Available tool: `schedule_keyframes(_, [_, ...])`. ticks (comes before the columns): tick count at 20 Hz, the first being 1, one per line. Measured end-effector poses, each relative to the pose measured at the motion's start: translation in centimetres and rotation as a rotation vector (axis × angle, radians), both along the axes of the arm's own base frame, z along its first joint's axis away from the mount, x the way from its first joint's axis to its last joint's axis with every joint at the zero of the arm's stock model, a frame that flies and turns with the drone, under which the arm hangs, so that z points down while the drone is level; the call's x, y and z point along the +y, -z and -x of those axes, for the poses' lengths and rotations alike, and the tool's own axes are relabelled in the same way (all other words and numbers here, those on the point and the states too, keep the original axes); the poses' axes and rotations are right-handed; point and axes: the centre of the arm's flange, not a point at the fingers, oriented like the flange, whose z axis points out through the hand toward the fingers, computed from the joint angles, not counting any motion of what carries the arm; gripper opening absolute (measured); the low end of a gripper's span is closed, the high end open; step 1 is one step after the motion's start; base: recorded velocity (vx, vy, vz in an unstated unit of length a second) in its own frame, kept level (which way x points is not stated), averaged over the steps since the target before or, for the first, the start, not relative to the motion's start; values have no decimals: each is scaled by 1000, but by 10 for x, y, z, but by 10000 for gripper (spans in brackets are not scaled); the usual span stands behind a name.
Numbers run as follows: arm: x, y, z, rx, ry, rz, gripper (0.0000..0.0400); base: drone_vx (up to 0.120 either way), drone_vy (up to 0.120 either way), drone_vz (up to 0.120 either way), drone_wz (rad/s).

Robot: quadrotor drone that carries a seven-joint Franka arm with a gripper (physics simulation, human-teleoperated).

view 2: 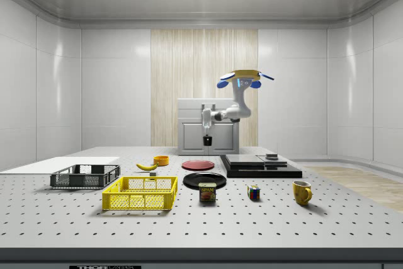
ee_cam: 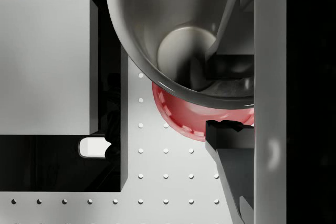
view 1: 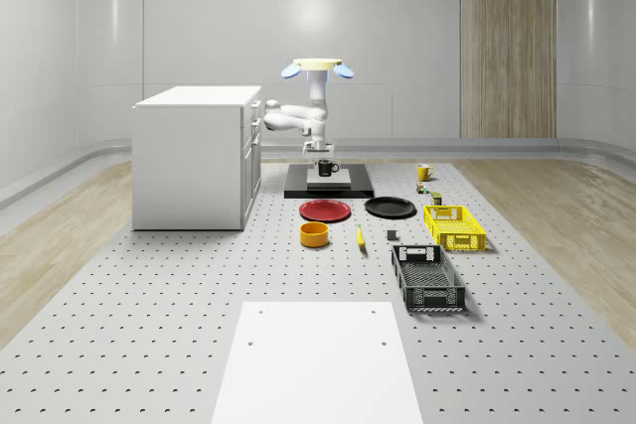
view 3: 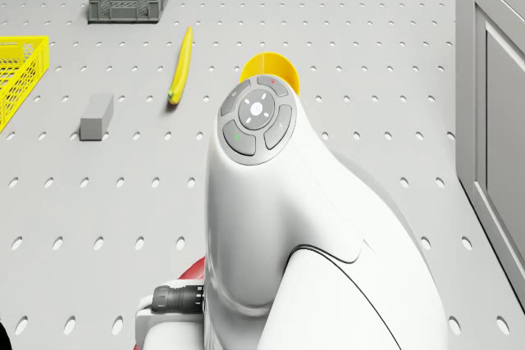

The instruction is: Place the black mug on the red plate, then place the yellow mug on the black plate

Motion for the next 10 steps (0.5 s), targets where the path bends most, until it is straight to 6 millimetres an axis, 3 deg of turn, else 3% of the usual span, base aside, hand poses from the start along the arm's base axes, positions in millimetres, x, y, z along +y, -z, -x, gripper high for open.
schedule_keyframes(10, [0, 0, 0, 0, 0, 0, 110, 120, 0, -120, 0])
